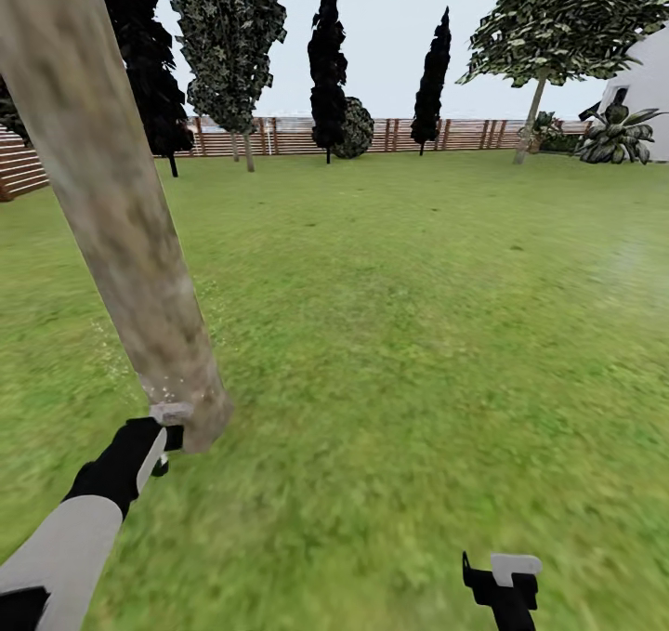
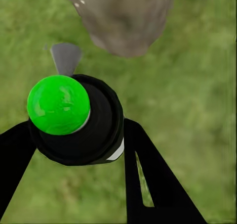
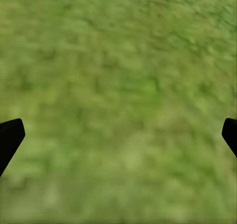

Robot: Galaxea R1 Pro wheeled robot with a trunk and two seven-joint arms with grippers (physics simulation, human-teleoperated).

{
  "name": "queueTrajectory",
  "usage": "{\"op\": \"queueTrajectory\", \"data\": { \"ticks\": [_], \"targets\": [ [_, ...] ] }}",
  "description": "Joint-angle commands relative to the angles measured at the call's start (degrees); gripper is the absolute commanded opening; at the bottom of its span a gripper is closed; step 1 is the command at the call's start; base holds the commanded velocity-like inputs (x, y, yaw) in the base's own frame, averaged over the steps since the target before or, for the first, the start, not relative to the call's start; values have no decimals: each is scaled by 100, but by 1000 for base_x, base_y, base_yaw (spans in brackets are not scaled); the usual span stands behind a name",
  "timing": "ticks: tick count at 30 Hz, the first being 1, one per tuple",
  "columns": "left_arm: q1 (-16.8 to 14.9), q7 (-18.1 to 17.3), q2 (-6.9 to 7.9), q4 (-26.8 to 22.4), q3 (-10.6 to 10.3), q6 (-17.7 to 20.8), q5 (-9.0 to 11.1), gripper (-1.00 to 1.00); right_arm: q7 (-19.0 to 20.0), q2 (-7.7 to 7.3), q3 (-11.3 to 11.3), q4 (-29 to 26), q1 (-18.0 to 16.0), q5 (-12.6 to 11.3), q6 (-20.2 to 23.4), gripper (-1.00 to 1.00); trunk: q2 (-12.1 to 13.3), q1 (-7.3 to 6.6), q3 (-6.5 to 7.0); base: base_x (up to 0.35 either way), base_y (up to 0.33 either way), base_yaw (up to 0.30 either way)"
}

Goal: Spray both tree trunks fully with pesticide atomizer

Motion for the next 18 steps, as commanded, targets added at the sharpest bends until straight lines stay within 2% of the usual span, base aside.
{"op": "queueTrajectory", "data": {
  "ticks": [1, 4, 5, 6, 12, 15, 18],
  "targets": [
    [-5, -61, 7, -17, 1, 5, -33, -100, 0, -2, 1, 0, 0, 0, -1, 100, 0, 0, 0, 0, 0, 0],
    [-229, -96, 6, -34, 5, 150, -31, -100, 0, -3, 1, 0, 0, 0, -1, 100, 0, 0, 0, 0, 0, 0],
    [-389, -166, 196, 2, 3, 392, -24, -100, 0, -3, 1, 0, 0, 0, -1, 100, 0, 0, 0, 0, 0, 0],
    [-392, -269, 291, -22, -1, 444, -29, -100, 0, -3, 1, 0, 0, 0, -1, 100, 0, 0, 0, 0, 0, 0],
    [-452, -430, 294, -60, -9, 484, -49, -100, 0, -3, 1, 0, 0, 0, -1, 100, 0, 0, 0, -137, 0, 0],
    [-708, -433, 329, -162, -4, 630, -54, -100, 0, 3, 2, 0, 0, 0, -1, 100, 0, 0, 0, -6, 0, 0],
    [-805, -433, 560, -172, -3, 807, -62, -100, 0, 11, 4, 0, 0, 1, -1, 100, 0, 0, 0, 0, 0, 0]
  ]
}}
